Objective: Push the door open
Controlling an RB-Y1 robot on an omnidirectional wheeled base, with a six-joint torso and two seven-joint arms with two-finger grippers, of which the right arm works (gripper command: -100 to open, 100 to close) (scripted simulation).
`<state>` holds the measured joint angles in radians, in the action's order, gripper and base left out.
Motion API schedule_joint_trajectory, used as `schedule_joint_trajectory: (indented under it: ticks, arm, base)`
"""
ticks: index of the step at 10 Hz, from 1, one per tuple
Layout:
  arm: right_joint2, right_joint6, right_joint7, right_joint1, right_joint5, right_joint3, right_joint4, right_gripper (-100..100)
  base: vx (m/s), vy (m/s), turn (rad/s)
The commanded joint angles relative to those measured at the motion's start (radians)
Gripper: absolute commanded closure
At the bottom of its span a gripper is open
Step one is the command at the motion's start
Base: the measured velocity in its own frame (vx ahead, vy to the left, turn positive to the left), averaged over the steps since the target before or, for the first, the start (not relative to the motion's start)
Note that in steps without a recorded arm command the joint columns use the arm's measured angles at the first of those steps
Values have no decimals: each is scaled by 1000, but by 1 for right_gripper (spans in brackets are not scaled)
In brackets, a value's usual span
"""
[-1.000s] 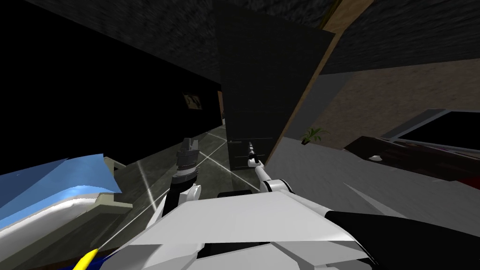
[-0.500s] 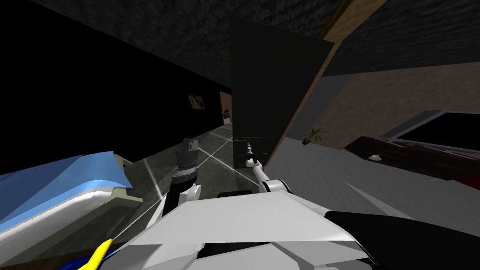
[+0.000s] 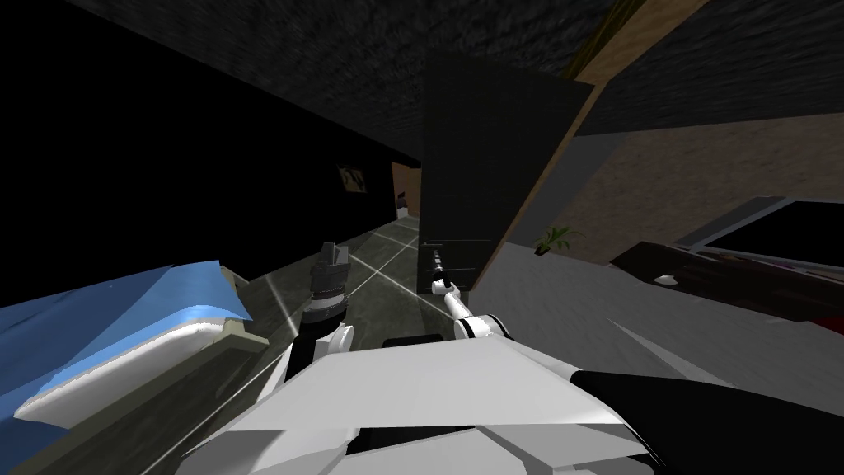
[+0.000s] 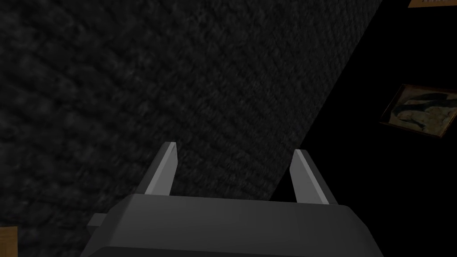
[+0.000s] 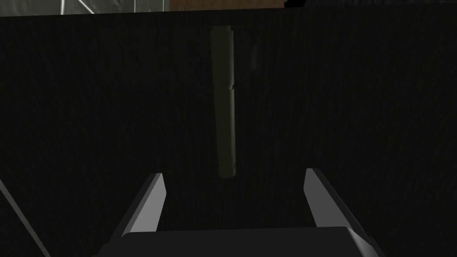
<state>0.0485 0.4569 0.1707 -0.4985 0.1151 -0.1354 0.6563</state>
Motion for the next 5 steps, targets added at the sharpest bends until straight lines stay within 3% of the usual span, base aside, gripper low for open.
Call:
schedule_joint_trajectory:
  ticks: [1,4,5]
  arm:
    - [-28,1,0,0,0,-1,-1,-100]
    - [-70,4,1,0,1,-6,-3,-100]
    - [-70,4,1,0,1,-6,-3,-100]
  base:
    - [65,-7,8]
    - [205,-24,21]
    - [182,15,14]
